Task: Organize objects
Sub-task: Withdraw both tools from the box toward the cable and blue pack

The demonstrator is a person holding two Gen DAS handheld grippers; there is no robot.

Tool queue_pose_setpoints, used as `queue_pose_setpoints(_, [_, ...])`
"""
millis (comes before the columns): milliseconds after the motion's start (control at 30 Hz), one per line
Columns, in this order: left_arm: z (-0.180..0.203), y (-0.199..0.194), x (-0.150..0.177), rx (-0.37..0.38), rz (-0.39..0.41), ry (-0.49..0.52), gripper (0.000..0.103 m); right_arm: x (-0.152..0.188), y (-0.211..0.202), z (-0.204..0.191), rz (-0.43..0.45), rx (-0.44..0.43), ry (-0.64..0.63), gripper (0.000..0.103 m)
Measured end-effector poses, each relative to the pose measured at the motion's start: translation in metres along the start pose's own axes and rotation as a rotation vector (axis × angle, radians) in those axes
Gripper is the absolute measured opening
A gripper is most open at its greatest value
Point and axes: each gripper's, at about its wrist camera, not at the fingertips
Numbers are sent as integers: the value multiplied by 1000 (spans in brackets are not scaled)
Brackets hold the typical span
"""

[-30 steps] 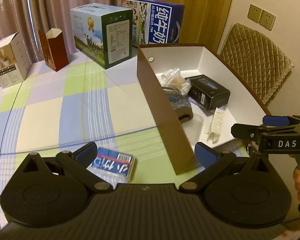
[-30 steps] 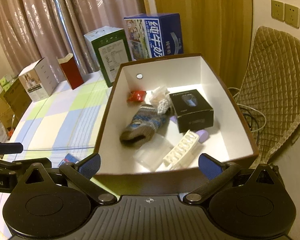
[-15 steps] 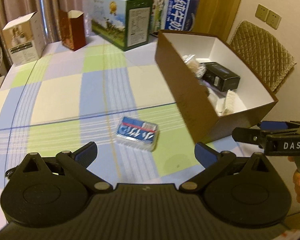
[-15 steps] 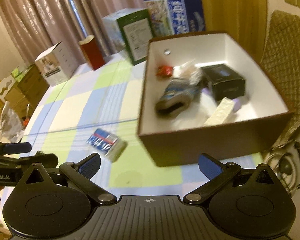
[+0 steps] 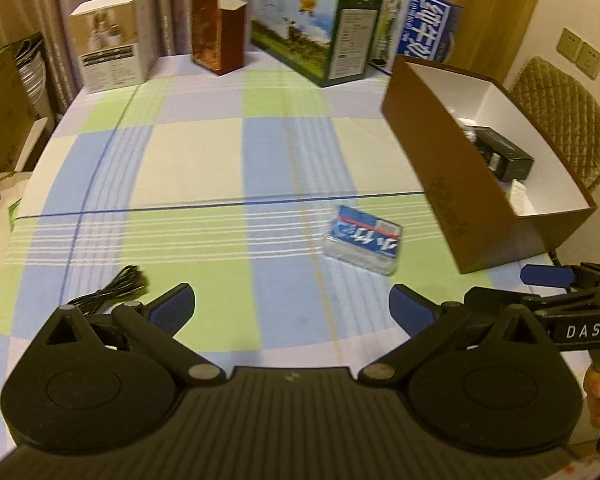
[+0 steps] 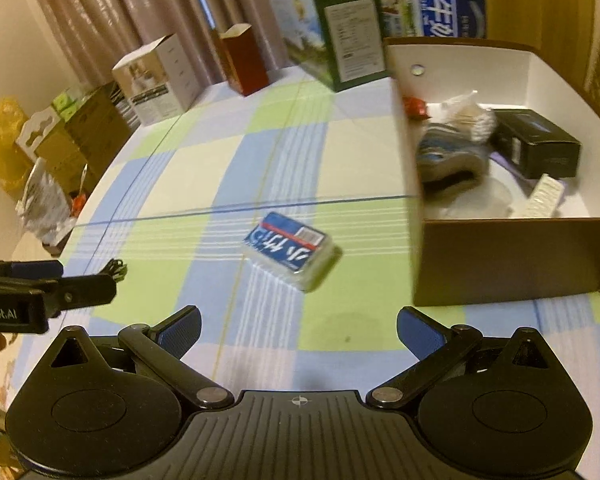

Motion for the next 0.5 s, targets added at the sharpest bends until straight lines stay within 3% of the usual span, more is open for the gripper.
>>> queue_pose_setpoints(500, [-68, 8, 25, -79, -49, -69, 102, 1, 53, -38, 4, 20, -104, 101])
Point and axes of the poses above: each gripper's, at about its wrist camera, not at the fingertips, and y roughly the way its jaws point, z to its right, x to its underside, and after that the axes turned 11 degrees about y, right-handed
